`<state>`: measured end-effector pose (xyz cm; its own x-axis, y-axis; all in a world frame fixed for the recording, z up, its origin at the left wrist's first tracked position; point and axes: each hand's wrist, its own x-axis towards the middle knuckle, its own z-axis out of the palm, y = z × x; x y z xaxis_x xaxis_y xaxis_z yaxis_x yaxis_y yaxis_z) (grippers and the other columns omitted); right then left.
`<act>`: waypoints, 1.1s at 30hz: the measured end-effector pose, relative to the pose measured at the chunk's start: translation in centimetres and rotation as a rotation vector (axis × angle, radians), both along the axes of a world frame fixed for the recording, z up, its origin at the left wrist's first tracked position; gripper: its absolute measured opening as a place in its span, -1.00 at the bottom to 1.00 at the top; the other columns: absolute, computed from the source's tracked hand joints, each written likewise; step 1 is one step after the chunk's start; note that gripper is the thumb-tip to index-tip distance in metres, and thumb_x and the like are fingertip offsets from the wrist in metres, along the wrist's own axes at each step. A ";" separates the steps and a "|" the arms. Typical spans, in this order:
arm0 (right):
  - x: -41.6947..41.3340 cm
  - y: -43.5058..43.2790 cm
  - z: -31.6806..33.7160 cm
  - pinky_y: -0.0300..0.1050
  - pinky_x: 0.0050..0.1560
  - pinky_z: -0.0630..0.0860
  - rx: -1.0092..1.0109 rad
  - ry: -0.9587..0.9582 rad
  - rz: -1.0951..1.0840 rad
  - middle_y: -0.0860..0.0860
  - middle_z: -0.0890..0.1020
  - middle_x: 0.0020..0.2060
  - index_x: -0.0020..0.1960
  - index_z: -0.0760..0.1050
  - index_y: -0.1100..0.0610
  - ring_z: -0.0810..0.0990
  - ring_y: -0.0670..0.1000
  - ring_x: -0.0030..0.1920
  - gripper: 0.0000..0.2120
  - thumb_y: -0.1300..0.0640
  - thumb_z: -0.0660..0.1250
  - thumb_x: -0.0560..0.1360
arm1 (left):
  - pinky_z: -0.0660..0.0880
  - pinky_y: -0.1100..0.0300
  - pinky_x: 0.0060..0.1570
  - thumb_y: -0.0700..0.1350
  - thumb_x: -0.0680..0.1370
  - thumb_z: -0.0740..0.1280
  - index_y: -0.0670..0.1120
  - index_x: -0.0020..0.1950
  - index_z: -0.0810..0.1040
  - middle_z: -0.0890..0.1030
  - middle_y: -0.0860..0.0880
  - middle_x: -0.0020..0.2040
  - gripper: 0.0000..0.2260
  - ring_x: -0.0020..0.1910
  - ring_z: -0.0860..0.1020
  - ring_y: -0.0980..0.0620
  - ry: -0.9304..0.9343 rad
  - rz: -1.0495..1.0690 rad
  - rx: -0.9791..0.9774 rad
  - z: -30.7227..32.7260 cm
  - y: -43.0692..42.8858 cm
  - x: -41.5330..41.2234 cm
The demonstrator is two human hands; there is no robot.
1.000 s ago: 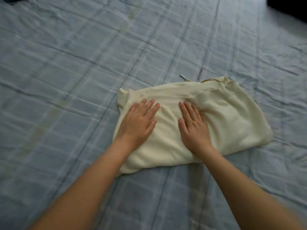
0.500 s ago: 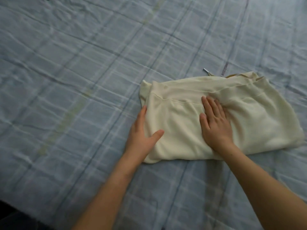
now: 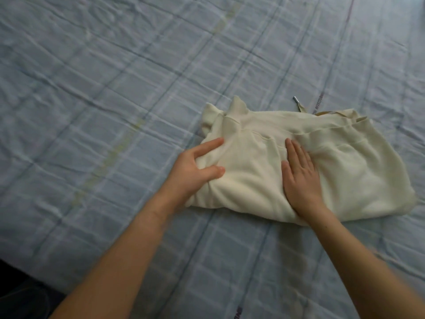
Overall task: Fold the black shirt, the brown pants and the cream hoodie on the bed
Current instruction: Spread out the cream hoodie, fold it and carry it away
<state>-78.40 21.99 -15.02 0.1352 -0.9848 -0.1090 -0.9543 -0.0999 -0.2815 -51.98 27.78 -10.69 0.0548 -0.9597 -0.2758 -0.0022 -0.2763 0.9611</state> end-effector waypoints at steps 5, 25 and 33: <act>8.4 4.3 0.6 0.04 0.55 -0.02 0.055 -0.061 -0.040 -0.02 0.10 0.59 0.61 0.01 0.03 0.03 0.00 0.58 -0.47 -0.01 -0.06 0.66 | 0.42 0.46 0.12 -0.16 0.24 0.50 0.17 0.35 0.49 0.56 0.19 0.24 -0.32 0.19 0.53 0.31 -0.168 0.062 -0.015 3.0 2.2 8.2; 0.5 5.3 4.8 0.21 0.48 0.14 -0.194 -0.017 0.090 0.05 0.31 0.51 0.53 0.29 0.03 0.22 0.17 0.53 -0.44 -0.07 0.11 0.55 | 0.35 0.51 0.19 -0.14 0.34 0.48 0.21 0.34 0.45 0.49 0.34 0.24 -0.40 0.25 0.44 0.41 -0.242 -0.082 -0.086 8.1 2.4 7.5; -7.6 4.8 0.1 0.27 0.48 0.04 0.116 0.006 -0.108 -0.07 0.11 0.59 0.57 0.02 -0.22 -0.02 0.14 0.58 -0.32 -0.32 -0.24 0.47 | 0.31 0.37 0.34 -0.13 0.35 0.43 0.13 0.42 0.37 0.44 0.24 0.36 -0.35 0.36 0.39 0.31 -0.084 -0.170 -0.142 8.1 -1.0 -5.1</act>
